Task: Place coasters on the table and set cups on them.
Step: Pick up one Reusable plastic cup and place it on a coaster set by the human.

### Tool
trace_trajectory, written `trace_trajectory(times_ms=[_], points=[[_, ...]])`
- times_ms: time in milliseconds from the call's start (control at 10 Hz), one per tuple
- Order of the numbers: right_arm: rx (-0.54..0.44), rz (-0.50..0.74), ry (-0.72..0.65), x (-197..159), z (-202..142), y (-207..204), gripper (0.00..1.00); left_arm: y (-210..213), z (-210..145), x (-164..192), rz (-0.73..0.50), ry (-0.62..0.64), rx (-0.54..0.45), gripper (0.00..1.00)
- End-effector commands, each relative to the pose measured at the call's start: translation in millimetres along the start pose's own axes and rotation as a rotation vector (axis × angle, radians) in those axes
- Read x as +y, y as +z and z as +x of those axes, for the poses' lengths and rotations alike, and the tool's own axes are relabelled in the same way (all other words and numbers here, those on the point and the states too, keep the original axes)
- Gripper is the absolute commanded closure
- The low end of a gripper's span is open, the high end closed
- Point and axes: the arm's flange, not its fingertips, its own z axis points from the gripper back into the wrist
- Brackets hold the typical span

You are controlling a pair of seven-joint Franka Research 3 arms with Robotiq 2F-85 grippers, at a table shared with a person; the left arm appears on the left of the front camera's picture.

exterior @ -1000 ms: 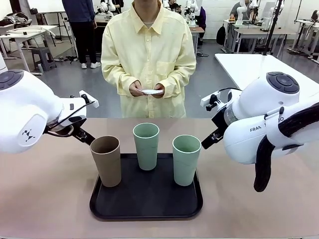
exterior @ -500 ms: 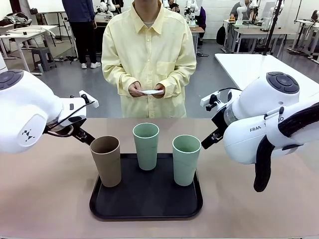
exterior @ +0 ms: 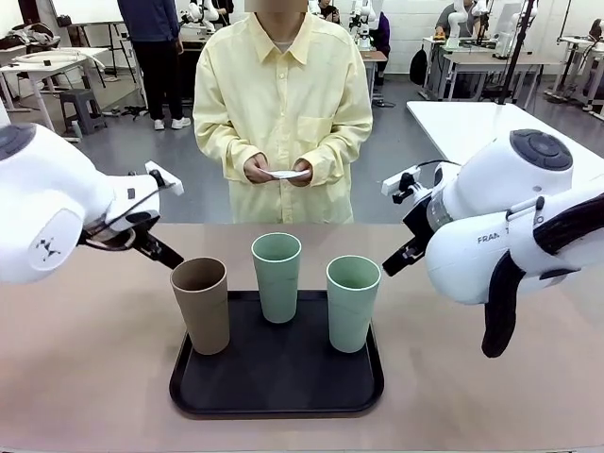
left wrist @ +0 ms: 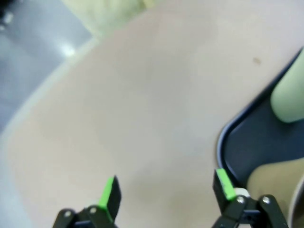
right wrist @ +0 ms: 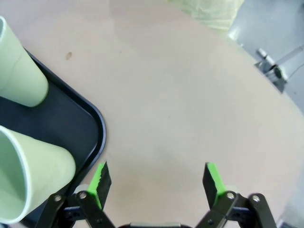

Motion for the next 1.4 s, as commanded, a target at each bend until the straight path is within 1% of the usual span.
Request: trace_trajectory(times_ms=[0,100,200,300,400,500,600,700,800,900,1000,1100,1200,1300], points=[[0.019,0.005,0.014,2.8,6.7,61.2,0.00,77.3,18.9,-0.9,0.082,-0.021,-0.014,0.00],[0.083,0.002,0.023,9.3,2.6,88.5,0.00,112.2,24.8,-1.0,0.074,-0.042,0.015,0.00],[0.151,0.010,0.012,15.2,-16.3,115.6,0.00,142.1,10.0,-9.7,0.012,-0.049,0.094,0.00],[0.227,0.031,0.010,24.0,-35.9,127.4,0.00,156.0,-7.1,-20.5,-0.076,-0.081,0.194,0.00],[0.280,0.019,0.024,40.0,-55.3,131.9,0.00,165.4,-23.6,-29.1,-0.115,-0.060,0.283,0.00],[0.339,0.013,0.040,57.8,-75.0,129.1,0.00,173.0,-39.5,-32.8,-0.146,-0.058,0.311,0.00],[0.395,0.013,0.082,74.9,-93.1,122.0,0.00,171.4,-56.6,-35.3,-0.160,-0.047,0.330,0.00],[0.419,-0.008,0.148,80.0,-99.3,111.9,0.00,159.2,-59.9,-37.7,-0.092,0.057,0.360,0.00],[0.352,0.041,0.048,46.3,-34.3,139.4,0.00,172.0,-33.8,-37.4,-0.132,-0.068,0.313,0.00],[0.352,0.041,0.048,46.3,-34.3,139.4,0.00,172.0,-33.8,-37.4,-0.132,-0.068,0.313,0.00],[0.403,0.033,0.090,63.2,-38.4,137.2,0.00,172.4,-39.4,-34.8,-0.134,-0.041,0.346,0.00],[0.212,0.330,-0.065,21.0,-55.8,134.6,0.00,172.8,-43.5,-4.5,-0.418,0.023,0.206,0.00],[0.054,0.561,-0.184,-12.9,-77.5,139.2,0.00,174.3,-48.9,25.6,-0.625,0.129,0.119,0.00],[-0.072,0.696,-0.278,-37.1,-99.0,141.0,0.00,175.8,-55.1,50.8,-0.765,0.229,0.053,0.00]])
